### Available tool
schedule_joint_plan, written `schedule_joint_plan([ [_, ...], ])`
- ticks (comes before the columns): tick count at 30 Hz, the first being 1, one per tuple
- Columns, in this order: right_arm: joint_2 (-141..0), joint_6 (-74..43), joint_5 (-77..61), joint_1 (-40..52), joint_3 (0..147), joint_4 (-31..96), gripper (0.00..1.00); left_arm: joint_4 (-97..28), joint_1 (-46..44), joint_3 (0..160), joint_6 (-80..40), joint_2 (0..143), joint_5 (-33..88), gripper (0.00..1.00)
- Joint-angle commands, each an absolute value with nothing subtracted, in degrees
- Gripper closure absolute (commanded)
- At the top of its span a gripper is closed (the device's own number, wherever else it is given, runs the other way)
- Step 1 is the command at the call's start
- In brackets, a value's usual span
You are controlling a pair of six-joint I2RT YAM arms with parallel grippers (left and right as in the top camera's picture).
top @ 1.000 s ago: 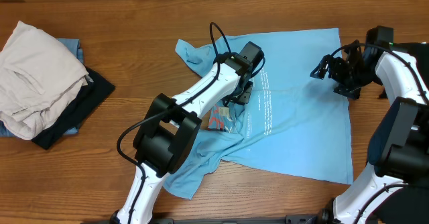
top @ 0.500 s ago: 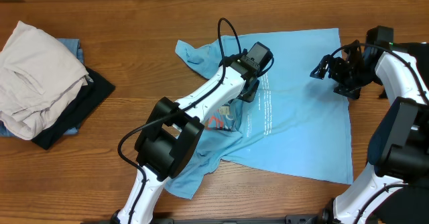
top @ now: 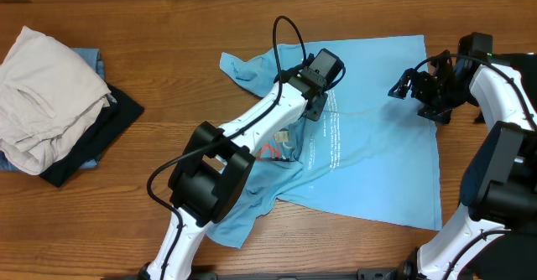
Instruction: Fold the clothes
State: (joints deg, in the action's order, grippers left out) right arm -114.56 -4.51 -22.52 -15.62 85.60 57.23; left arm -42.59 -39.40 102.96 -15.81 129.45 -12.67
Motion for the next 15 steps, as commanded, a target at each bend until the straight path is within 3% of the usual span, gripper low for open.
schedule_joint_plan([
  [1,-113.2,-4.7,-23.0,-15.5,86.6,57.1,0.00,-45.3,-39.8,106.6,-15.6,122.3,-14.0,0.43],
  [4,-113.2,-4.7,-23.0,-15.5,86.6,57.1,0.00,-50.1,-39.5,106.6,-18.2,120.2,-13.6,0.46],
  [6,-113.2,-4.7,-23.0,-15.5,86.6,57.1,0.00,-52.4,-39.5,106.2,-18.2,121.5,-13.3,0.66],
  [7,-113.2,-4.7,-23.0,-15.5,86.6,57.1,0.00,-52.5,-39.5,105.7,-17.3,122.0,-12.1,0.69],
  [15,-113.2,-4.7,-23.0,-15.5,86.6,57.1,0.00,-52.5,-39.9,105.1,-12.9,125.9,-10.5,0.61],
])
